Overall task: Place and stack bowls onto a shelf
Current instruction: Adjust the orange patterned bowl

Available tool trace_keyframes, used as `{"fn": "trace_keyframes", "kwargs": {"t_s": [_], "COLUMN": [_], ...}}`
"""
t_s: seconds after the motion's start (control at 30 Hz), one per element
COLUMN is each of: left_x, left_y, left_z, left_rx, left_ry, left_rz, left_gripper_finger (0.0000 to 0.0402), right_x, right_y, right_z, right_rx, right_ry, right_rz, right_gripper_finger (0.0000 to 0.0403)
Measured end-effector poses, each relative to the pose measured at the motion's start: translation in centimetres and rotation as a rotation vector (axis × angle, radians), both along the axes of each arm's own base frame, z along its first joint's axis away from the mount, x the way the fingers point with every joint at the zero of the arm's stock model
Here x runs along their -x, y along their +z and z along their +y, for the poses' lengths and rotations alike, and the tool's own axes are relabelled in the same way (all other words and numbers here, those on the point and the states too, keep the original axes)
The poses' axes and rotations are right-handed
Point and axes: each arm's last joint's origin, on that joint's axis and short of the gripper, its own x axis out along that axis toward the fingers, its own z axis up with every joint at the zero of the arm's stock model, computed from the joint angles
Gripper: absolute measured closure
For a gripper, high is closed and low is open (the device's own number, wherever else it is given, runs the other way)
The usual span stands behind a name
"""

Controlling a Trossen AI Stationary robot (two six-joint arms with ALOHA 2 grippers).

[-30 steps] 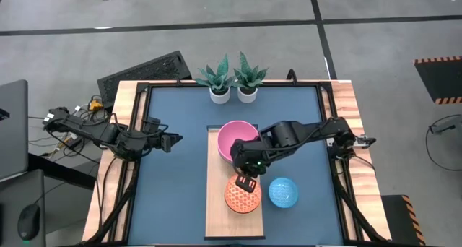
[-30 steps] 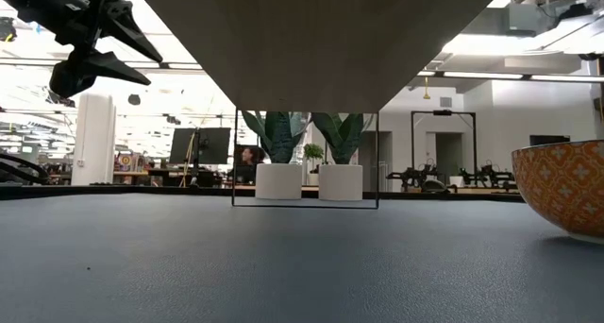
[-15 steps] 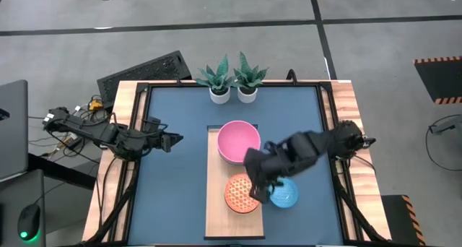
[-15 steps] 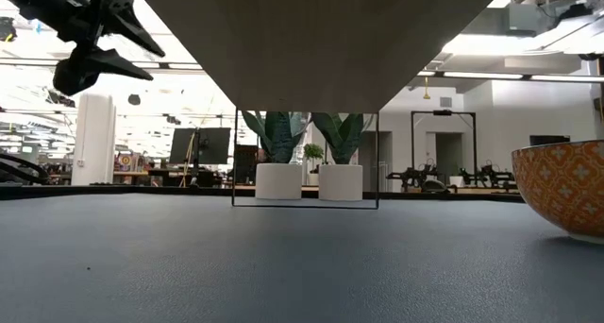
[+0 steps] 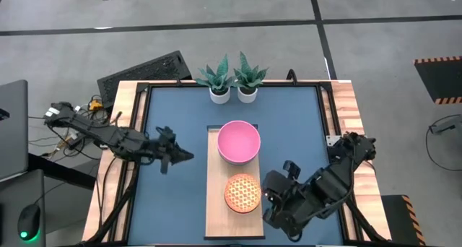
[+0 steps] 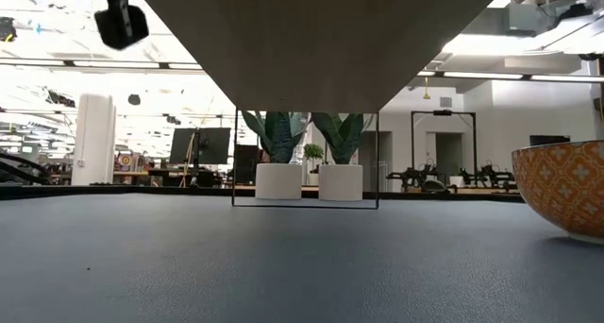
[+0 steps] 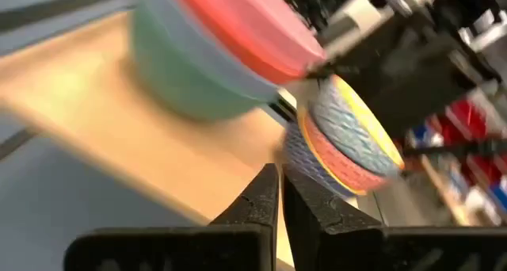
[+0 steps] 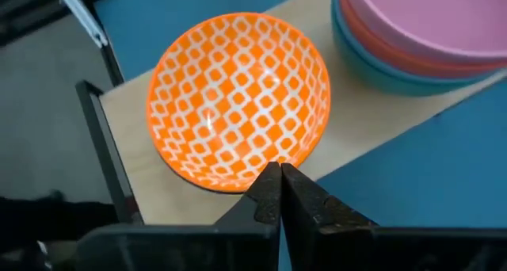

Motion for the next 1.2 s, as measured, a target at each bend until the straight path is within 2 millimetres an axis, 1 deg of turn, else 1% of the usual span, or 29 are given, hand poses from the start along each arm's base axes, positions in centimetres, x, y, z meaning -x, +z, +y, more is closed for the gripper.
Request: {"fn": "trace_keyframes", "kwargs": {"t_s": [0.13,0.2,0.33,0.4,0.53,0.63,0.77,0.87,0.97,1.07,1.2], "left_x": [-2.2,-3.6,-6.1,-7.2,-8.9,-9.6,-10.8,-11.9,-12.9,-13.7,-14.2], "left_y": [1.5,2.2,3.7,4.1,4.3,3.9,3.4,3.1,2.4,2.1,1.9], "left_z": [-2.6,-4.1,-8.0,-10.0,-14.0,-17.0,-20.3,-22.2,-23.5,-24.3,-24.5], "left_rx": [-0.116,-0.183,-0.303,-0.360,-0.426,-0.477,-0.529,-0.572,-0.620,-0.637,-0.680], "left_ry": [-0.025,-0.027,-0.080,-0.105,-0.120,-0.070,0.025,0.067,0.106,0.156,0.257], "left_rz": [0.027,0.035,0.026,0.032,0.061,0.080,0.080,0.075,0.083,0.087,0.094], "left_gripper_finger": [0.0401,0.0401,0.0401,0.0401,0.0401,0.0401,0.0401,0.0401,0.0401,0.0401,0.0401], "right_x": [0.9,1.3,1.5,2.0,2.2,2.2,1.7,1.4,1.0,0.7,0.5], "right_y": [-0.2,-0.7,-1.9,-2.1,-2.7,-2.9,-2.8,-2.8,-2.8,-2.8,-2.8], "right_z": [1.4,2.5,4.1,4.8,5.1,5.0,4.6,4.2,3.8,3.6,3.4], "right_rx": [0.073,0.105,0.154,0.193,0.280,0.347,0.385,0.409,0.426,0.431,0.435], "right_ry": [0.135,0.196,0.261,0.281,0.283,0.294,0.307,0.324,0.337,0.337,0.329], "right_rz": [0.018,0.036,0.064,0.047,0.029,0.020,0.020,0.032,0.040,0.043,0.041], "right_gripper_finger": [0.0385,0.0385,0.0381,0.0382,0.0382,0.0382,0.0382,0.0382,0.0382,0.0382,0.0382]}}
